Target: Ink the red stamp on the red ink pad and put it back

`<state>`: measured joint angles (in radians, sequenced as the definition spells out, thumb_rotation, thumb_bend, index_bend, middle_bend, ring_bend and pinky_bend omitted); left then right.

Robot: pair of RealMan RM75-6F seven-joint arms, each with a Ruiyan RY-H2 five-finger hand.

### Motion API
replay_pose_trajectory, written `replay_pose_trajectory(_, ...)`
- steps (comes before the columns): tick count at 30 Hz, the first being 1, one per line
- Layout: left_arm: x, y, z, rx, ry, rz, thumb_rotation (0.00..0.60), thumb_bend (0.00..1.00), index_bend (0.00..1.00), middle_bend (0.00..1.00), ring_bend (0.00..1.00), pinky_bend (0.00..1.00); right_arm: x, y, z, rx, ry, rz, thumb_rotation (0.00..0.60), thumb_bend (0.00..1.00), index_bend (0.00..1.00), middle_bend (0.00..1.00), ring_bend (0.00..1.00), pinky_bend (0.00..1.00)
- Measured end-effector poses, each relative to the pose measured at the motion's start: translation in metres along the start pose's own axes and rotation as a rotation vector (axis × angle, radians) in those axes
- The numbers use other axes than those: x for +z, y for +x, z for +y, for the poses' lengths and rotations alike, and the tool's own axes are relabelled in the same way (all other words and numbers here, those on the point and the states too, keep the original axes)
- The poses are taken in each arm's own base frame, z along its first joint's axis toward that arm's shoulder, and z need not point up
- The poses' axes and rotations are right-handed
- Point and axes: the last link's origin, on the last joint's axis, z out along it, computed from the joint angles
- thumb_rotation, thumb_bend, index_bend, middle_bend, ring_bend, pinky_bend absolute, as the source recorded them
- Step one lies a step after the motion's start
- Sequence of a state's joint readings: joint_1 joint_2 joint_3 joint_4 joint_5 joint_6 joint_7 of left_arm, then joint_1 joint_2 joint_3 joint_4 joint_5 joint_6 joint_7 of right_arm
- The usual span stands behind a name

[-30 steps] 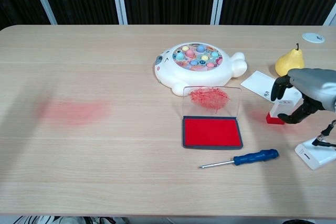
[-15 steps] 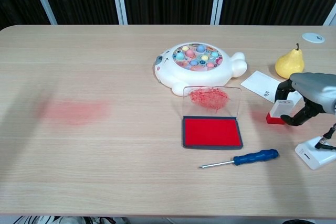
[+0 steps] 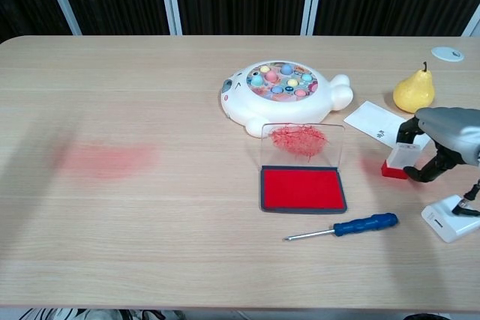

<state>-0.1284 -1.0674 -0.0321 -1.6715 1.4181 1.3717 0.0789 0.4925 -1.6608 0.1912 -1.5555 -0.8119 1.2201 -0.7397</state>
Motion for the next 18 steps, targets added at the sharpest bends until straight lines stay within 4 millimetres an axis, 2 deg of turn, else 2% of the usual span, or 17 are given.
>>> replay_pose_trajectory(18, 0.0002, 0.0003, -0.0002, 0.002, 0.004, -0.001, 0.6, 0.04, 0.0, 0.0, 0.0, 0.0, -0.0003, -0.0036, -0.0016, 0.0, 0.002, -0.008, 0.6, 0.46, 0.49, 0.36, 0.21, 0.22)
